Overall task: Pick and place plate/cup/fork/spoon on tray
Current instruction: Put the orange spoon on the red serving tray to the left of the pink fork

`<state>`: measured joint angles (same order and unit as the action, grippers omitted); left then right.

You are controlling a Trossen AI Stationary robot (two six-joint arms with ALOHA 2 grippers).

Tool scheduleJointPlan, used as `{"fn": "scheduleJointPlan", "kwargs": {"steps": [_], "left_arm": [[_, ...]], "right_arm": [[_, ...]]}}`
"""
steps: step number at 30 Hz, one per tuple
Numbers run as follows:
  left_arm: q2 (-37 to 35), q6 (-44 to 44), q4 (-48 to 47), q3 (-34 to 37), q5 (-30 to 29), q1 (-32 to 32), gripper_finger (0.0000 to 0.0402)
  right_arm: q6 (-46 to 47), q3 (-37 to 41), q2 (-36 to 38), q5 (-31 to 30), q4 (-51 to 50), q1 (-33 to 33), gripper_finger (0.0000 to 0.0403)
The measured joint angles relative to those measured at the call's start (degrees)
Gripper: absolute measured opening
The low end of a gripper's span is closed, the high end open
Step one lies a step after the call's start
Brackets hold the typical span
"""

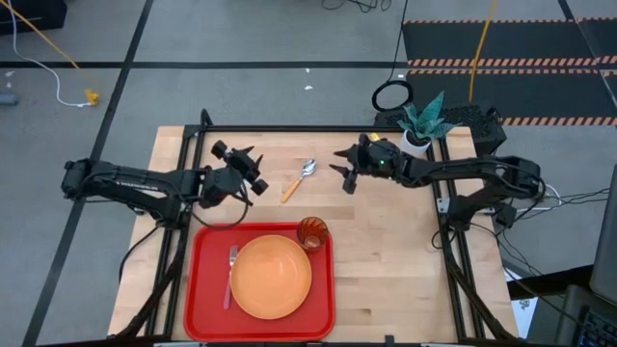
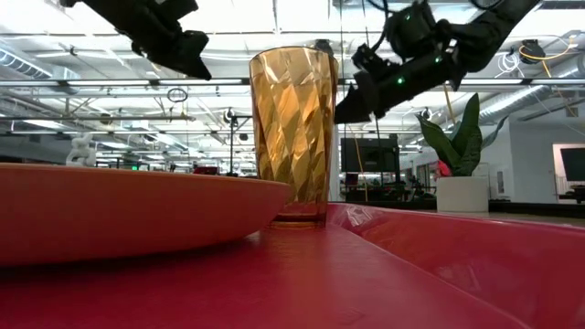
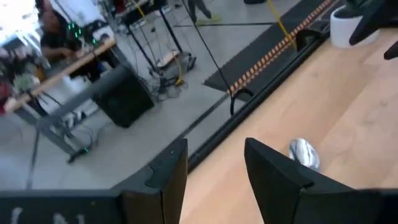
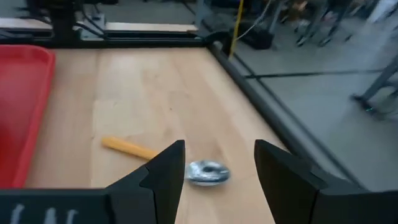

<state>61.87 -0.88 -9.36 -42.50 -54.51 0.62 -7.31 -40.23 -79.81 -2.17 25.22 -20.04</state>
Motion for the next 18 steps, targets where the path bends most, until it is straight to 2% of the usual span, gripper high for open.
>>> {"fn": "scheduleJointPlan", "kwargs": {"steps": [2, 6, 11, 15, 18], "left_arm": [[0.02, 0.15, 0.49, 0.02, -0.49, -0.26, 0.0164], [0.86, -7.18, 0.87, 0.02, -0.06, -2.69, 0.0163], [4.32, -10.25, 2.20, 0.04, 12.20, -7.90, 0.0163], [9.11, -10.42, 6.70, 0.07, 22.39, -11.45, 0.0163], [13.04, -10.84, 10.17, 0.05, 27.37, -13.22, 0.0163]], "right_arm": [[1.97, 0.00, -1.76, 1.99, 1.31, -0.94, 0.0187], [6.76, -0.30, -5.96, 3.32, 4.48, -2.61, 0.0187], [13.20, -3.26, -11.29, 10.82, 4.46, -5.03, 0.0187], [17.35, -6.37, -15.57, 11.36, 2.23, -6.27, 0.0187], [19.97, -8.76, -19.04, 12.32, 1.03, -6.95, 0.0190]]}}
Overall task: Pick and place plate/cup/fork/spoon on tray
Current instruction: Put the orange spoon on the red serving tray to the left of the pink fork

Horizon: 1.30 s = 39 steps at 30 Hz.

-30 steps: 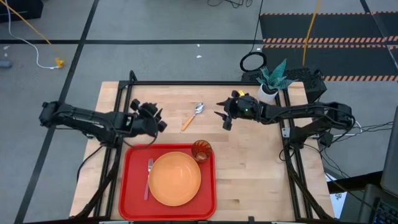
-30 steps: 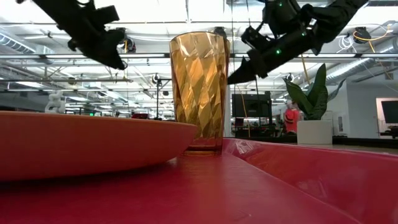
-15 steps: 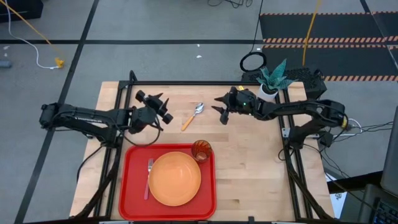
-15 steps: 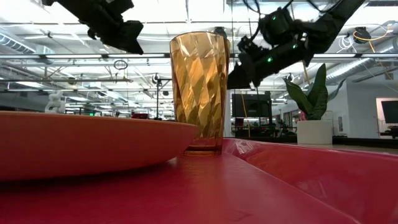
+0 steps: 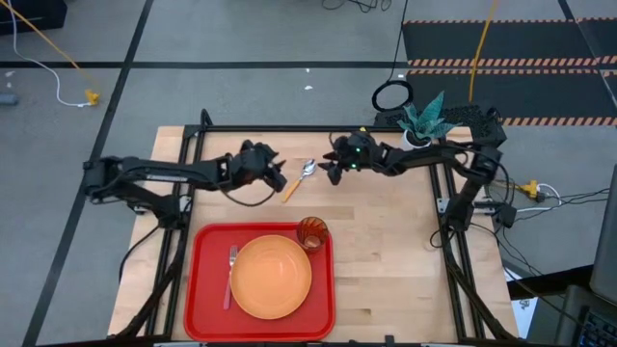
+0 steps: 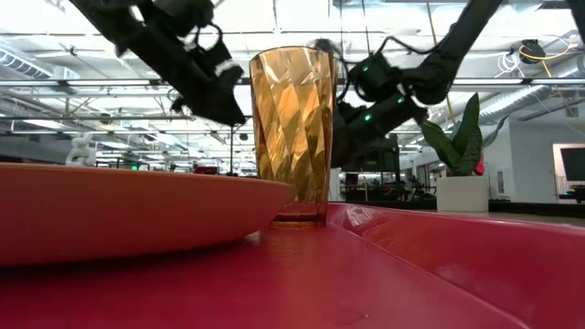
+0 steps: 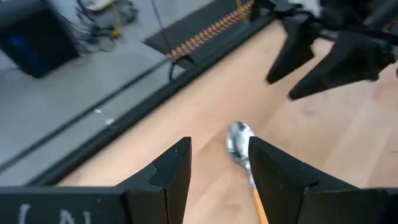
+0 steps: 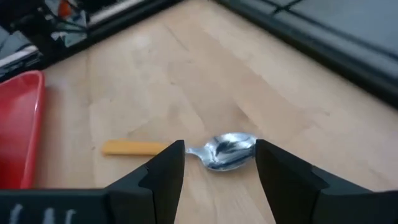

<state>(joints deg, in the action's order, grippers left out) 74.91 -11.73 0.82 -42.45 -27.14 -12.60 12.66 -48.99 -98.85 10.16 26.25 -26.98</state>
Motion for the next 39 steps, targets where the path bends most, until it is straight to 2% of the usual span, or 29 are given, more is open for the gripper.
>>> {"fn": "scheduleJointPlan", "kwargs": {"steps": [4, 9, 15, 19, 27, 33, 39], "left_arm": [[5.30, -0.48, 3.26, 0.02, 4.86, -1.15, 0.0163], [9.38, -0.48, 3.44, -0.37, 5.22, -2.29, 0.0163], [8.02, -2.18, -5.94, -1.12, 5.25, -3.44, 0.0163], [7.47, -2.47, -6.55, -1.21, 6.32, -4.41, 0.0163], [7.57, -2.34, -1.88, -1.19, 9.85, -4.34, 0.0163], [7.57, -2.38, -0.60, -1.19, 10.70, -4.15, 0.0163], [7.57, -2.38, -1.01, -1.19, 10.87, -4.13, 0.0163]], "right_arm": [[1.40, -2.77, -4.33, 2.14, -1.37, 0.01, 0.0194], [1.65, -5.24, -7.50, 2.29, -4.92, 0.05, 0.0195], [2.29, -5.56, -7.67, 2.31, -4.95, 0.05, 0.0195], [2.24, -5.58, -7.71, 2.30, -3.41, 0.04, 0.0195], [8.60, -5.76, -12.30, 5.07, 3.20, -0.70, 0.0195], [10.49, -9.91, -16.96, 5.09, 1.35, -0.70, 0.0195], [9.58, -11.53, -17.35, 5.17, 0.22, -0.70, 0.0194]]}}
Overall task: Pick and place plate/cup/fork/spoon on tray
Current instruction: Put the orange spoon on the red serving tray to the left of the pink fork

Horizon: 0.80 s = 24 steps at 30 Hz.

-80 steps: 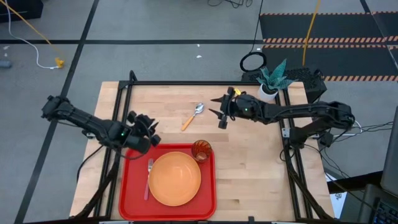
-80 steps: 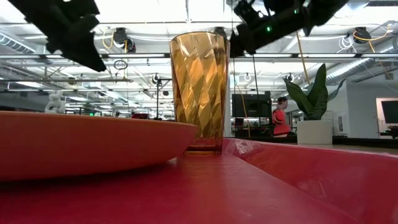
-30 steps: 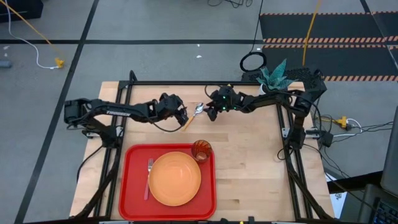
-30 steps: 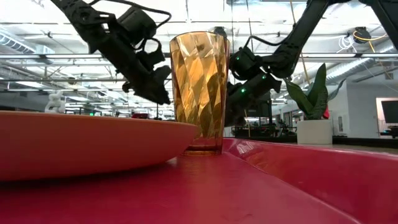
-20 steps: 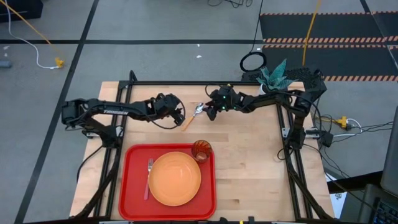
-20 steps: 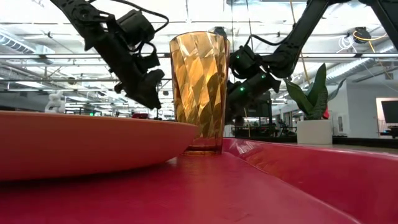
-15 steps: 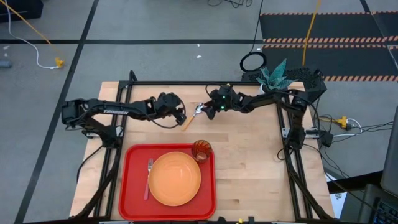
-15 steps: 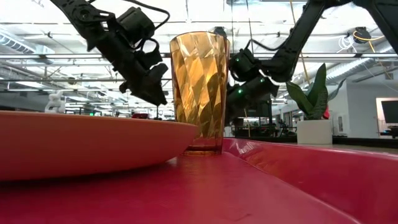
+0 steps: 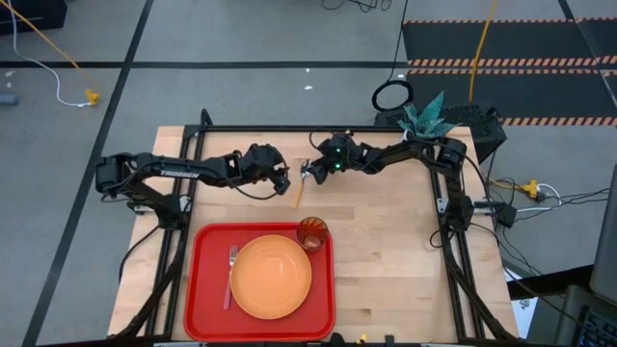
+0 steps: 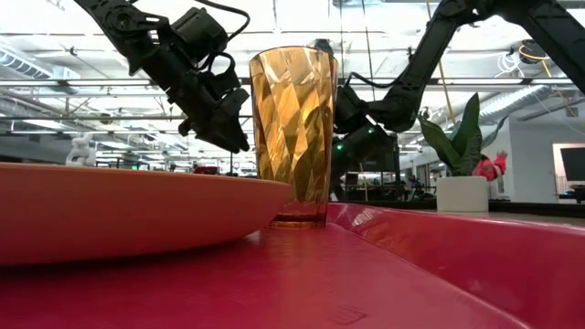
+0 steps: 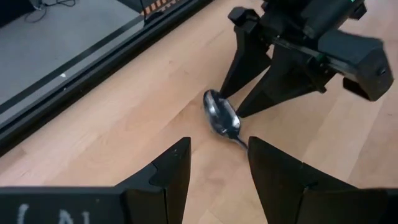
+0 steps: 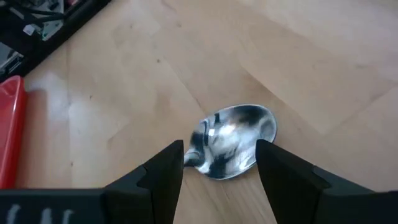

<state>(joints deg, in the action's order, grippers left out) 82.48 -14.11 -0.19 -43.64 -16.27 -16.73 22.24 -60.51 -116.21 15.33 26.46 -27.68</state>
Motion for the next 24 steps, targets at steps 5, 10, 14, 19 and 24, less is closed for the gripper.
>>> {"fn": "scheduleJointPlan", "kwargs": {"steps": [5, 10, 14, 19, 24], "left_arm": [[0.00, 0.09, -0.17, 0.00, 0.00, 0.06, 0.0163], [0.00, 0.31, -0.12, 0.00, 0.00, 0.39, 0.0163], [0.00, 0.31, -0.07, 0.00, 0.00, 0.39, 0.0163], [0.00, 0.33, 0.61, 0.00, 0.00, 0.39, 0.0163], [0.00, 0.33, 0.77, 0.00, 0.00, 0.39, 0.0163]], "right_arm": [[-0.20, 0.02, 0.62, 0.00, -0.56, 0.00, 0.0194], [-0.53, 0.02, 0.57, -0.30, -0.73, 0.00, 0.0194], [-1.40, 0.02, 0.57, -2.60, -1.25, -0.07, 0.0194], [-1.95, 0.02, 0.57, -3.35, -1.73, -0.11, 0.0194], [-1.94, 0.04, 0.57, -2.69, -1.43, -0.05, 0.0194]]}}
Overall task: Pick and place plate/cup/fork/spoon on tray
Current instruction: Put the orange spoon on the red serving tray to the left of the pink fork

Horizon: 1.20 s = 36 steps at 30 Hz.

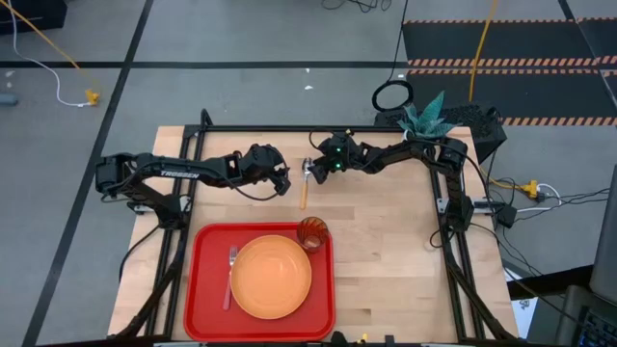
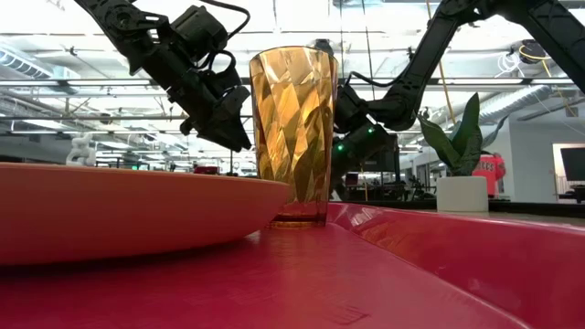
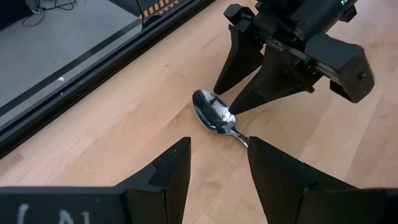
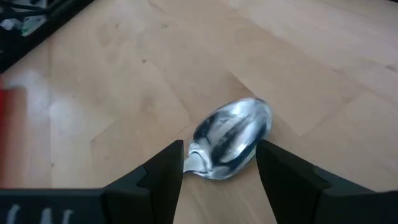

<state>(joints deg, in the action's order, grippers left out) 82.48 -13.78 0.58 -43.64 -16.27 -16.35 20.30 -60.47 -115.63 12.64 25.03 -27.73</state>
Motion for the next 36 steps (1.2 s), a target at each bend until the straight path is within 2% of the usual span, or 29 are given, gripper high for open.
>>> {"fn": "scheduleJointPlan", "kwargs": {"steps": [14, 27, 36], "left_arm": [[0.00, -0.10, 0.97, 0.00, 1.09, 0.01, 0.0163], [0.00, -0.52, 4.25, 0.00, 1.48, 1.11, 0.0163], [0.00, -0.22, 5.25, 0.00, 1.47, 1.90, 0.0163]], "right_arm": [[0.22, 0.00, 0.15, -0.41, -0.01, -1.18, 0.0194], [1.35, 0.02, -0.59, -2.29, 0.45, 1.00, 0.0194], [0.57, 0.02, -0.54, -3.07, -0.06, 1.71, 0.0144]]}}
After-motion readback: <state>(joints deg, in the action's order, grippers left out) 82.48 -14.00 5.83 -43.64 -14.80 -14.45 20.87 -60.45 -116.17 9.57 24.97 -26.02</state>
